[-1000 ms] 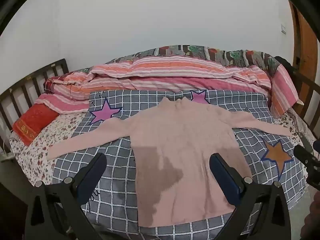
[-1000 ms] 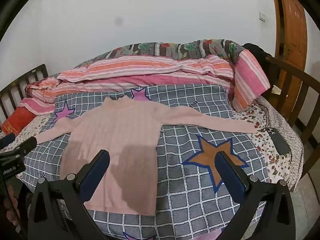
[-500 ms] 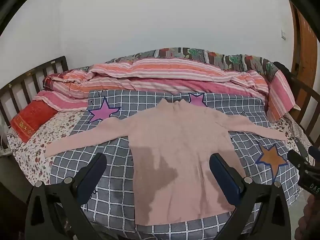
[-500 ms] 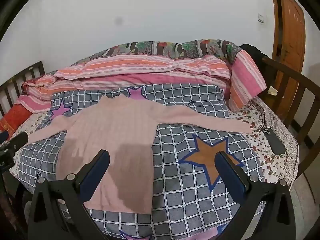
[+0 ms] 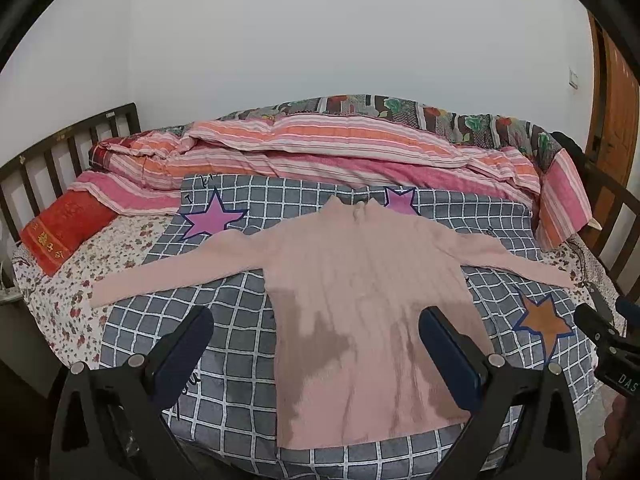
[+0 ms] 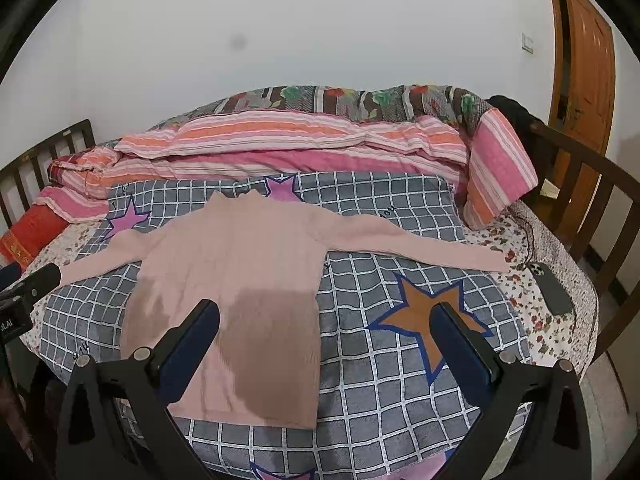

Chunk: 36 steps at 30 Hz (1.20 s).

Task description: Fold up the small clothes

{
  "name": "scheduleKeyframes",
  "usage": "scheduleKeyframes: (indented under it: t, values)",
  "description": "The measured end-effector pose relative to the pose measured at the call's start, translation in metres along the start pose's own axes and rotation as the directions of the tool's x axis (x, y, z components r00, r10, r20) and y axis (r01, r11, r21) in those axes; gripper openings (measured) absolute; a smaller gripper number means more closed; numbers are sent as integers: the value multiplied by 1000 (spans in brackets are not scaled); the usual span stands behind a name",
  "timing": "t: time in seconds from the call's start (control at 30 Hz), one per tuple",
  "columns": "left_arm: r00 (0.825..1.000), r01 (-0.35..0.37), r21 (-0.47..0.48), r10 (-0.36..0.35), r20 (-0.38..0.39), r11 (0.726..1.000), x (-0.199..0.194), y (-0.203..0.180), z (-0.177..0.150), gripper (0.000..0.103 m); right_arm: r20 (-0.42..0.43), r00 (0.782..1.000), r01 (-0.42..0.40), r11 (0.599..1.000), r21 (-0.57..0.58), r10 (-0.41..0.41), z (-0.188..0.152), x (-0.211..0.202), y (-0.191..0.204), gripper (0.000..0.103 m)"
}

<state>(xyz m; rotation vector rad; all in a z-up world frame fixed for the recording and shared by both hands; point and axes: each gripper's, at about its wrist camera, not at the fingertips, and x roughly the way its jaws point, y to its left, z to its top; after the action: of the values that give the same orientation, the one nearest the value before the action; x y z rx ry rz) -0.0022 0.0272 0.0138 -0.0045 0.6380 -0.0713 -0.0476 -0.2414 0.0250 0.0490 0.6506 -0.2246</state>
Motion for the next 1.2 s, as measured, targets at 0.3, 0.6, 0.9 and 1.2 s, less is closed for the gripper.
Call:
scheduleKeyframes:
  t: [0.3, 0.6, 0.9, 1.2]
  values:
    - [1000, 1, -5, -1, -4, 1000, 9, 4, 4, 103, -10, 1000, -6, 1000, 2, 6, 6, 7, 1, 103]
    - [1000, -24, 4, 24, 4, 1000, 15, 11, 11, 103, -20, 999, -26, 1000, 3, 26, 14, 20, 7, 103]
    - [1000, -21, 9, 21, 4, 1000, 12, 8, 13, 103, -17, 999, -28, 1000, -6, 28, 13, 20, 15, 103]
    - [1000, -24, 5, 24, 10, 1000, 10, 9, 9, 103, -12, 999, -37, 999, -17, 37, 13, 16, 15, 103]
